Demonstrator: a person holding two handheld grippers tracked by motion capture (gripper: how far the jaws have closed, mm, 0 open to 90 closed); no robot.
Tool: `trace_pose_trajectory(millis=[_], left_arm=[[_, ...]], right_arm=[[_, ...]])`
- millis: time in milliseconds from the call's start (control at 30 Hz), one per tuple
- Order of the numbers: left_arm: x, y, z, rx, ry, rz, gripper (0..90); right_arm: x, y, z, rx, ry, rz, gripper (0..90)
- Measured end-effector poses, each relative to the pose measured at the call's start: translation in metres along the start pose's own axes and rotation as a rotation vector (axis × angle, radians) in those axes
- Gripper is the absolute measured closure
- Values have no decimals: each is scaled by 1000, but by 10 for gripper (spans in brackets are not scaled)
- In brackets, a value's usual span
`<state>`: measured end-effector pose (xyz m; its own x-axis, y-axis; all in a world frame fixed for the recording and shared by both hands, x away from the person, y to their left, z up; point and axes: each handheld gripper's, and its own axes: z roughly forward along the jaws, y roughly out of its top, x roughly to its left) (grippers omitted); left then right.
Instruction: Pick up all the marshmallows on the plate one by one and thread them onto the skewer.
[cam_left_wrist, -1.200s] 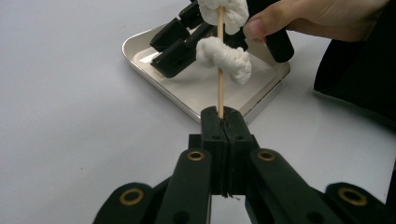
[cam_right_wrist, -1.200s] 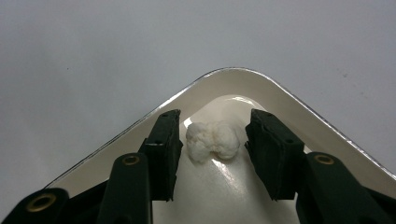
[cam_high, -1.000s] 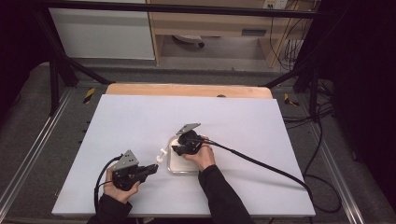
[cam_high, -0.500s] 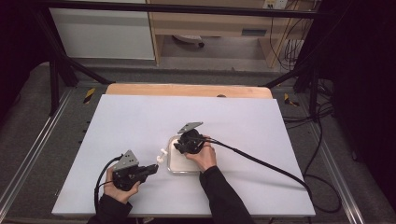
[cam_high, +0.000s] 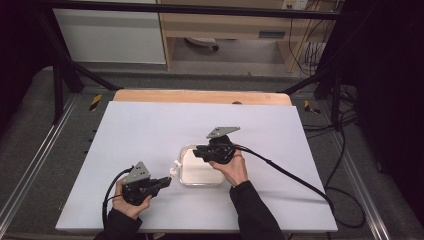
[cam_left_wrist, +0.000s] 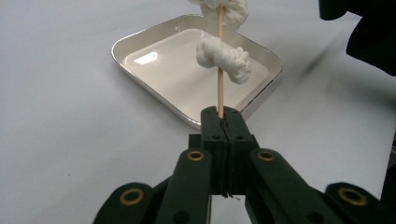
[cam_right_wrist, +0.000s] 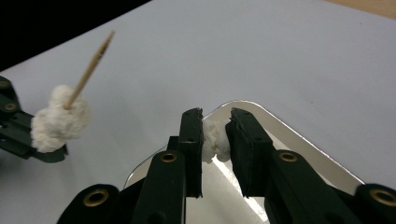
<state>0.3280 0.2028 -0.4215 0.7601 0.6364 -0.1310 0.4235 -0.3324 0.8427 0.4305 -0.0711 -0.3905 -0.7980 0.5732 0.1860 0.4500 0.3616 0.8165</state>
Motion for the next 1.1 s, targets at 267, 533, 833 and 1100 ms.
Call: trace_pose_trajectory(millis=[267,533,833,1100], left_arm=[[-7,2,4,1,-19,20,888],[-13,3,7,3,-34,45,887],[-17,4,9,6,-42,63,888],[-18,4,9,3,-43,70,888]], right_arm=[[0,-3,-34,-76,48,24,750],[2,1,-59,-152,96,50,750],[3,8,-71,-217,179,99,750],[3,7,-65,-214,212,123,749]])
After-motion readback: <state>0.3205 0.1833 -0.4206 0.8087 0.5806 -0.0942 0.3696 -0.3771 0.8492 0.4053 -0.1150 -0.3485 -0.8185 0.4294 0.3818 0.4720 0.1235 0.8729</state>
